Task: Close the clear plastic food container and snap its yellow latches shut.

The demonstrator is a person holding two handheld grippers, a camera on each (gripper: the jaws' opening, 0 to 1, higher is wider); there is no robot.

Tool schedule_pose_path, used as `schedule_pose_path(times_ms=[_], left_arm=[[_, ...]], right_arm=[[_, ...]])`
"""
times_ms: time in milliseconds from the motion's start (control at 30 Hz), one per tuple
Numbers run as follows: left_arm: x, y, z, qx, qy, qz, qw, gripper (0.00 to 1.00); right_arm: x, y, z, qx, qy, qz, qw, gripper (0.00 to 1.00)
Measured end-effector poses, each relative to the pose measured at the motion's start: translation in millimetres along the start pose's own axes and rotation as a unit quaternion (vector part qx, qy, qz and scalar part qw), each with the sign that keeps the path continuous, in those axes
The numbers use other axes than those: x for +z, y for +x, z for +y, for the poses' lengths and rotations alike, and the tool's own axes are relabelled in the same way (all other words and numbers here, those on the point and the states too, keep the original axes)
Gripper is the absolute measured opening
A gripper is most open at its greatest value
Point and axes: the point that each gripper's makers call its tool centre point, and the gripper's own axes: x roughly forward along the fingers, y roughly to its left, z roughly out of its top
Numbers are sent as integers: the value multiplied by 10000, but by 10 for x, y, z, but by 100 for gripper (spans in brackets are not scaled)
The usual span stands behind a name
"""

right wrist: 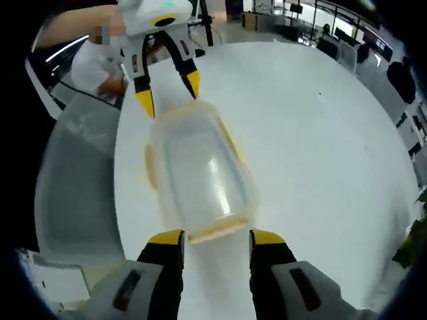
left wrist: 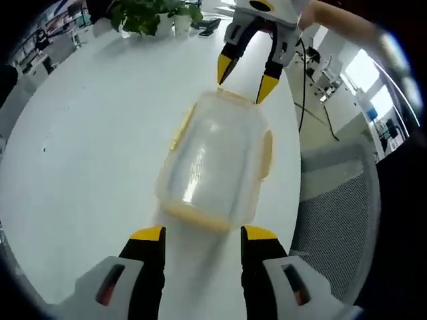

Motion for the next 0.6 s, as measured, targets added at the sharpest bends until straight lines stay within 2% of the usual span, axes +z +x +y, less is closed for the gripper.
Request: schedule_pose_path(times_ms=[367, 600], left_arm=[[-8, 18, 19, -12, -901, -85, 9959, 45], [-28, 26, 53, 61, -1185, -115, 9929, 43]], right_arm=[[-44, 17, -32, -55, 871, -62, 9962, 33], [-40, 25, -30, -80, 1030, -93, 9946, 30]])
